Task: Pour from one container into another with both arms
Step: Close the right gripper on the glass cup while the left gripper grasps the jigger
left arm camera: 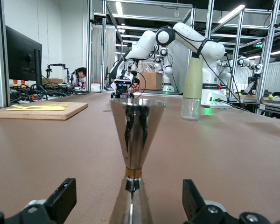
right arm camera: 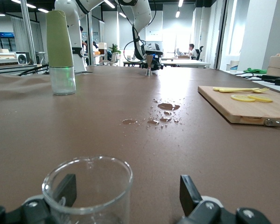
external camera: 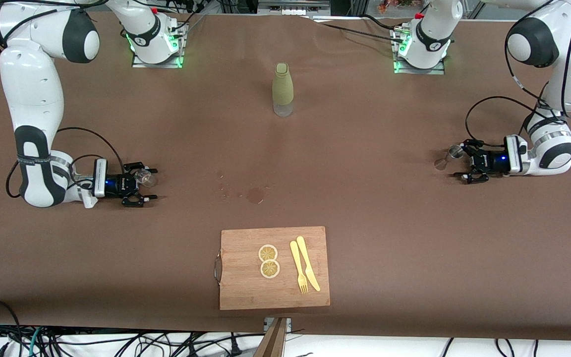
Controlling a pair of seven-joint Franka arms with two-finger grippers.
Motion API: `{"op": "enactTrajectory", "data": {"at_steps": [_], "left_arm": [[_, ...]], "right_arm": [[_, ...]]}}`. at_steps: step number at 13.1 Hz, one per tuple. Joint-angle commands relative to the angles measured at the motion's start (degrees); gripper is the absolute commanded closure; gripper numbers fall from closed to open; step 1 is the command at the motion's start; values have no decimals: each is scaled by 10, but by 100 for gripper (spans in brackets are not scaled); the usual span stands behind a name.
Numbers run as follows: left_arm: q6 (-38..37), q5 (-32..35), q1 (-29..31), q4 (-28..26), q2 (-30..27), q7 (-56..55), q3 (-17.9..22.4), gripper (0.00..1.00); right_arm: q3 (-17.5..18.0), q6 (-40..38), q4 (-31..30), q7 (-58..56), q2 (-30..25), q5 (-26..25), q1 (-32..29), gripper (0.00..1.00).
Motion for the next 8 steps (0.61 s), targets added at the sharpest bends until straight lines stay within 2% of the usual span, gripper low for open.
{"op": "enactTrajectory", "data": {"at_steps": [1, 2, 4, 8], "left_arm": [[9, -5, -21, -12, 9, 203, 13, 0], [8, -5, -24, -13, 9, 203, 11, 0], [6, -3, -27, -13, 9, 200, 9, 0], [-8, 2, -28, -13, 4, 195, 9, 0]], "right_arm": [[-2, -14, 8, -40, 10, 10, -1, 4], [-2, -14, 8, -42, 10, 10, -1, 7], [-2, -14, 8, -44, 10, 10, -1, 20], [-2, -14, 8, -42, 10, 10, -1, 61]]}}
